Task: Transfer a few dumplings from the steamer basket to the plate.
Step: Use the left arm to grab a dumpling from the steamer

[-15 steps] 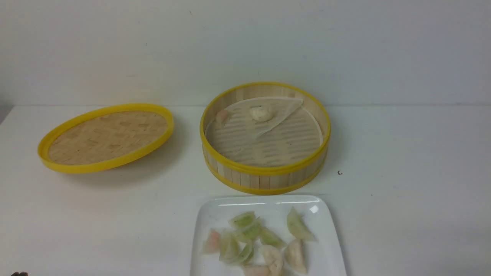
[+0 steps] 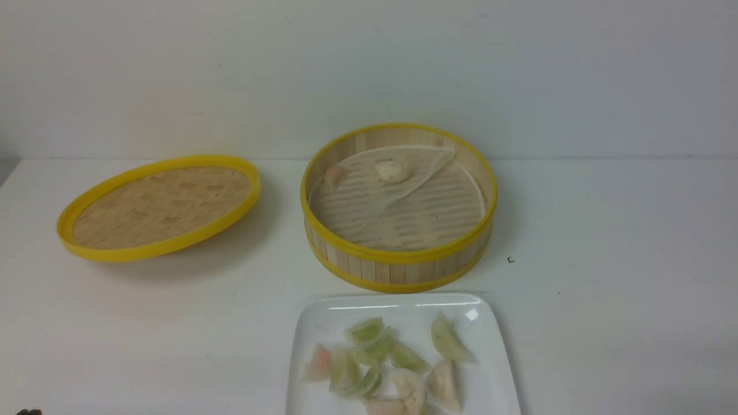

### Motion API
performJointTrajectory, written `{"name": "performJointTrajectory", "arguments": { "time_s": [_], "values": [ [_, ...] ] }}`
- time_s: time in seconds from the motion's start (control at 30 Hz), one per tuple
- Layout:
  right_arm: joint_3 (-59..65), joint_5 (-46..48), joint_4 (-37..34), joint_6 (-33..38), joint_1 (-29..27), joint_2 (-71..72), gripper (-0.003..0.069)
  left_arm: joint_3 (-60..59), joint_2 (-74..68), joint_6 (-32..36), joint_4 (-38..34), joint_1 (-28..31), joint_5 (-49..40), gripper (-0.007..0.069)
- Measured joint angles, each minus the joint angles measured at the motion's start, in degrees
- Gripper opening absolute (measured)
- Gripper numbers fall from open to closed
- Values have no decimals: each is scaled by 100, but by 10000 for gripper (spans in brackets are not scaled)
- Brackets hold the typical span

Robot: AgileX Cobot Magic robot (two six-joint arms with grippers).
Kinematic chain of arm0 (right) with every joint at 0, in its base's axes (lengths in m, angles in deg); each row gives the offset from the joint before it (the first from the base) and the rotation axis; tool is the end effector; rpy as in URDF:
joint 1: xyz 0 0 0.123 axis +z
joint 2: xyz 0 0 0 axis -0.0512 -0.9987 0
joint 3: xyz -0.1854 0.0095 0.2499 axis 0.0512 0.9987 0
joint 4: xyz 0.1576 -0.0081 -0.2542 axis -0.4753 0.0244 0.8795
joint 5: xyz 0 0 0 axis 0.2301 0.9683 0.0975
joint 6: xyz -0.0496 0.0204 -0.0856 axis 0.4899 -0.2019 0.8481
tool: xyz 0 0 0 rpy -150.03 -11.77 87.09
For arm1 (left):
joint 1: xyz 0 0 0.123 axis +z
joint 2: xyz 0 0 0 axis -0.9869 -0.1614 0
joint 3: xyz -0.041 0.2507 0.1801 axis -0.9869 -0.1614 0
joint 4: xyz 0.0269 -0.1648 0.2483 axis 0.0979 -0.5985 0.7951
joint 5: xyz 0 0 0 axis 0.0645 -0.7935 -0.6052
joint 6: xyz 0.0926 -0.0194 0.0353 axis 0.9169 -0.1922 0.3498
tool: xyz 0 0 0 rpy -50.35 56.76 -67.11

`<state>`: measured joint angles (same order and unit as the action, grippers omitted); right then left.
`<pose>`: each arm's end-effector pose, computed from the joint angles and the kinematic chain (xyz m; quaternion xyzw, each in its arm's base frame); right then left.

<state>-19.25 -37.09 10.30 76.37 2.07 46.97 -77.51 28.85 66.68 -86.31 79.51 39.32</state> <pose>0.0831 -0.0003 0.1689 0.0243 0.8072 0.0151 0.5896 0.0834 -0.0018 0.1659 0.0061 0.8080 -0.0079 0.5892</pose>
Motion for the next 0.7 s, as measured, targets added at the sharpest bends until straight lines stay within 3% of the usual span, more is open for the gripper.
{"name": "performJointTrajectory", "arguments": {
  "time_s": [0.23, 0.37, 0.47, 0.53, 0.7],
  "values": [
    [0, 0, 0, -3, 0, 0, -15, -7, 0, -141, 91, 0, 215, -6],
    [13, -116, -63, -37, 0, 0, -15, -7, 0, -794, -738, 0, 1286, -6],
    [49, -509, -418, -223, 5, 0, -15, -7, 0, -1098, -1232, 0, 1932, -6],
    [56, -1370, -1205, -659, 5, 0, -15, -7, 0, -1254, -1608, 0, 2863, -6],
    [56, -2237, -2209, -1071, 5, 0, -15, 102, 0, -1609, -2021, -7, 4406, -6]
  ]
}}
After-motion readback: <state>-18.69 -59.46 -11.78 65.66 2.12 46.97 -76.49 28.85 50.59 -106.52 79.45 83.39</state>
